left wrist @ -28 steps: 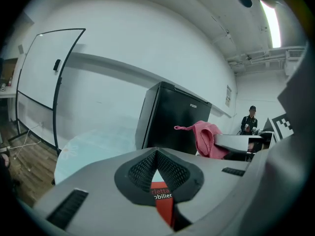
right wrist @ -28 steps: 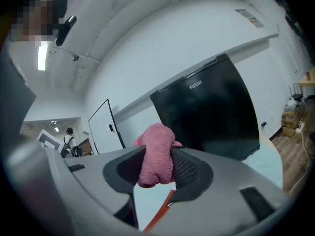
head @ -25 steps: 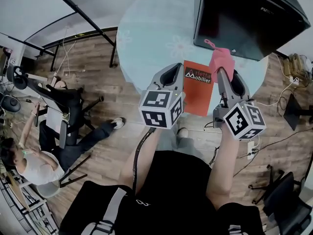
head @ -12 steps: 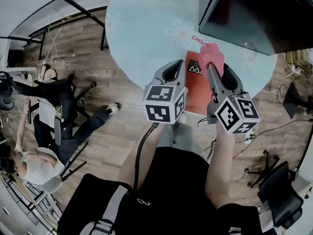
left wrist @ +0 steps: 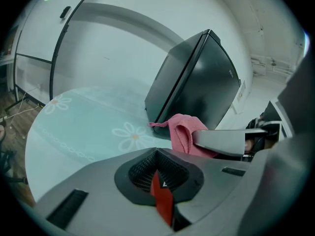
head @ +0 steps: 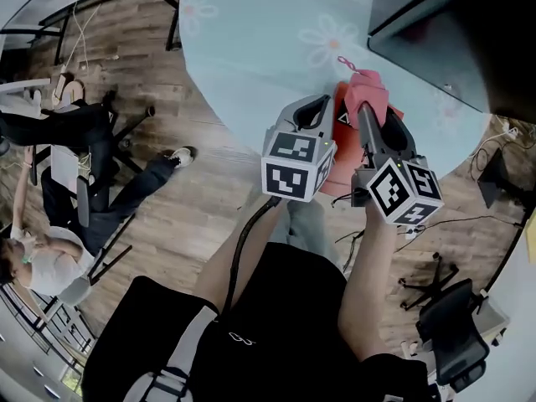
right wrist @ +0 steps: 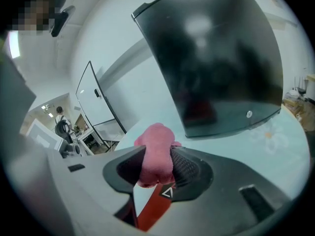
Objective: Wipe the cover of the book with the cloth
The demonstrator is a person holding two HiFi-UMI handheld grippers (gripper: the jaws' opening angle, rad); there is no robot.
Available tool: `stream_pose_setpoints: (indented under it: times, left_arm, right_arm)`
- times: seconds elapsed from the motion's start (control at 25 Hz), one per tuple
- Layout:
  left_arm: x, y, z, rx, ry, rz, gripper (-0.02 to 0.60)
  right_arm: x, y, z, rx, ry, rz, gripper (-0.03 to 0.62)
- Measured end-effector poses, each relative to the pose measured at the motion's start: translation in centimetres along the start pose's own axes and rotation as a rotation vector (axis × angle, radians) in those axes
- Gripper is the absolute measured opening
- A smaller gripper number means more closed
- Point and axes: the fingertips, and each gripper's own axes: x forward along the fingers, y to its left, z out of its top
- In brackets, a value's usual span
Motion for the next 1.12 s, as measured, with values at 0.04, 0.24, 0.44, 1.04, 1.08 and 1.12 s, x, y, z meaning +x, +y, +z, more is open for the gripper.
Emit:
stream_pose_setpoints:
  times: [0.04, 0.24, 0.44, 1.04, 1.08, 1.12]
  left_arm:
    - [0.2, 0.2, -0.2, 0.003, 0.008, -0.001, 0.012]
    - [1.1, 0.9, -0.6, 0.010, 0.041, -0.006, 0.012]
    - [2.0, 1.8, -1.3, 0.001, 0.072, -0.013, 0.012]
    - [4.2, 0.5, -2.7, -0.020, 0.135, -0.065, 0.012]
    - [4.2, 0.4, -2.9, -0.018, 0.140, -0.068, 0.012]
    - [4.2, 0.4, -3.1, -0.015, 0.145, -0.069, 0.012]
  right_arm:
    - [0.5, 0.1, -0.3, -0.003, 0.013, -0.002, 0.153]
    - [2.0, -0.6, -2.1, -0.001, 0.066, -0.028, 0.153]
    - [3.3, -1.1, -4.0, 0.011, 0.111, -0.046, 0.155]
    - [4.4, -2.4, -6.0, 0.033, 0.152, -0.063, 0.156]
    - [4.4, -2.4, -6.0, 0.037, 0.147, -0.063, 0.156]
    - [4.3, -2.3, -6.1, 0.040, 0.144, -0.061, 0.156]
